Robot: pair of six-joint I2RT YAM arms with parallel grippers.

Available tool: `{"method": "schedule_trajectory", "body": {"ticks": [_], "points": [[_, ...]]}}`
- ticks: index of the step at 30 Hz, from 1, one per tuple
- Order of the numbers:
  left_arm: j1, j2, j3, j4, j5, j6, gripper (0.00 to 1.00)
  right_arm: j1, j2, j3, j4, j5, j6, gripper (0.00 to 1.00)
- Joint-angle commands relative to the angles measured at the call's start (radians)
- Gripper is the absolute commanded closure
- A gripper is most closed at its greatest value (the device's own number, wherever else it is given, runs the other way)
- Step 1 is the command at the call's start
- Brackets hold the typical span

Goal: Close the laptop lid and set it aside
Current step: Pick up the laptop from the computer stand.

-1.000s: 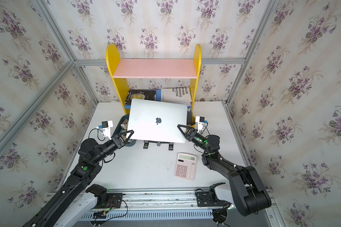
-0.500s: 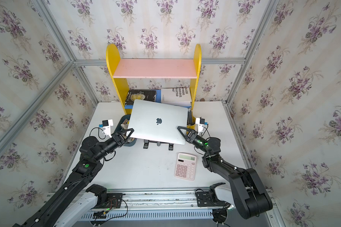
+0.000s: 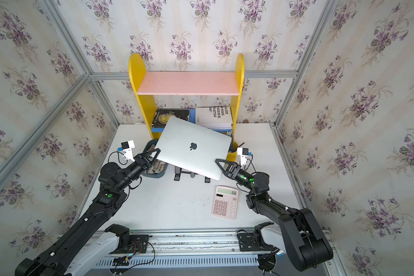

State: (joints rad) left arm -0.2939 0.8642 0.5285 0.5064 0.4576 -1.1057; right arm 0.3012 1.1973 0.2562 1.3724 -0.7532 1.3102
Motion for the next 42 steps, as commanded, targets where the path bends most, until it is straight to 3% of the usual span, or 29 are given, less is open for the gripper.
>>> {"method": "schedule_trajectory", "body": {"ticks": [1,8,9,10,21,31,35,42], "points": [[0.006,0.022,0.017,0.171,-0.067,0.009,1.0,0.001,-0.013,-0.002,0.114,-0.001,0.003,0.56],[0.006,0.038,0.023,0.202,-0.094,0.011,1.0,0.002,-0.019,-0.014,0.082,0.005,0.004,0.62],[0.006,0.037,0.023,0.208,-0.094,0.012,1.0,0.003,-0.019,-0.017,0.078,0.013,0.012,0.08],[0.006,0.036,0.024,0.214,-0.094,0.011,1.0,0.003,-0.021,-0.019,0.066,0.021,0.014,0.01],[0.006,0.034,0.026,0.265,-0.094,-0.006,1.0,0.006,-0.036,0.02,-0.143,0.026,-0.018,0.0],[0.007,0.035,0.034,0.28,-0.094,-0.014,1.0,0.006,-0.033,0.014,-0.179,0.062,-0.033,0.0],[0.007,0.04,0.032,0.287,-0.123,-0.018,1.0,0.007,0.036,0.087,-0.242,-0.061,-0.021,0.0],[0.007,0.065,0.036,0.309,-0.126,-0.032,1.0,0.026,0.186,0.063,0.014,-0.105,0.122,0.05]]}}
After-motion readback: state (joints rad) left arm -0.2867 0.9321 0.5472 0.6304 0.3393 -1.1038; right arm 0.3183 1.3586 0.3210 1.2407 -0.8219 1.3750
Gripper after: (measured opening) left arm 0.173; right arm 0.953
